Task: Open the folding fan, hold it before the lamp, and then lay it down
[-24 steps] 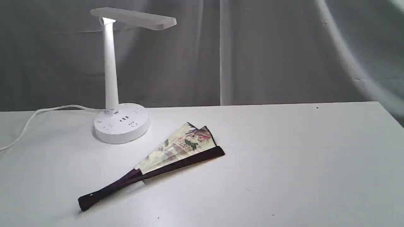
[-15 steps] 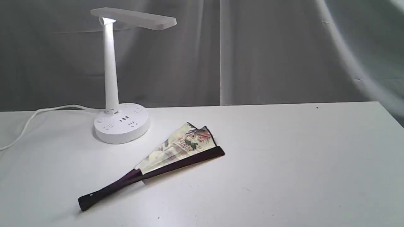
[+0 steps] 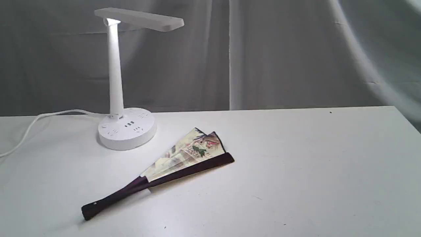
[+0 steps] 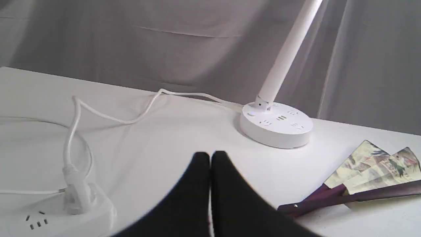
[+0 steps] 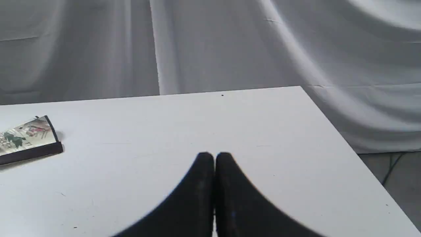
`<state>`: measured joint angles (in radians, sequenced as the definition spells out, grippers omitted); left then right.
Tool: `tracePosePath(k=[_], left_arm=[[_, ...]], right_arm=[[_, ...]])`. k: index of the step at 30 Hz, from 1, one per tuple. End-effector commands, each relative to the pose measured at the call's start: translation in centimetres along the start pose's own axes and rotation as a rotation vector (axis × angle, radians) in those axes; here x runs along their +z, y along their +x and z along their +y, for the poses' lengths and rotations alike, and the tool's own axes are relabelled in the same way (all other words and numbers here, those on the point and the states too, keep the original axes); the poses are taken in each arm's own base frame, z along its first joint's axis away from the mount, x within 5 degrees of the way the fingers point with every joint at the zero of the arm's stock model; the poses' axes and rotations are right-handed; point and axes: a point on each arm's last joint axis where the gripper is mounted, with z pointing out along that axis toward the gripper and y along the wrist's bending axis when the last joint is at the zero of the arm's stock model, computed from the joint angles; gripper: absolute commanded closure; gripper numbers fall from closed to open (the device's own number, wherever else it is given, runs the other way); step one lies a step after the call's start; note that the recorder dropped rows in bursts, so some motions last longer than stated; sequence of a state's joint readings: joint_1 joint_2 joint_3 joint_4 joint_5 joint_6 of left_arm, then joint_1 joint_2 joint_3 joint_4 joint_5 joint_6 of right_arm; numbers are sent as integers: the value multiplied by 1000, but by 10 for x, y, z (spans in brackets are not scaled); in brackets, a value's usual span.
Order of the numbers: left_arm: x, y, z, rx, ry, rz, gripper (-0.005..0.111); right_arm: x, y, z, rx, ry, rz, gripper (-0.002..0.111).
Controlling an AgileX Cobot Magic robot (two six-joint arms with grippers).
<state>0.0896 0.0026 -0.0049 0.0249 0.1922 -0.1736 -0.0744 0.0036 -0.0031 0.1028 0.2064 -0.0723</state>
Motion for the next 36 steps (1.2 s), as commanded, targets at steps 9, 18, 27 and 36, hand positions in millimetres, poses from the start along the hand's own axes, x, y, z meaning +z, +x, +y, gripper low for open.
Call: tracePosePath(k=[9, 18, 27, 36], left_arm=[[0, 1, 0, -10, 1, -7, 107], [0, 1, 0, -10, 1, -7, 107], [0, 1, 0, -10, 1, -7, 107], [0, 1, 0, -10, 1, -7, 107]], right_arm=[[-1, -9, -1, -6, 17, -108, 108], [-1, -9, -1, -8, 17, -108, 108], [-1, -13, -1, 8, 19, -149, 108], [-4, -26, -6, 588, -27, -311, 108]])
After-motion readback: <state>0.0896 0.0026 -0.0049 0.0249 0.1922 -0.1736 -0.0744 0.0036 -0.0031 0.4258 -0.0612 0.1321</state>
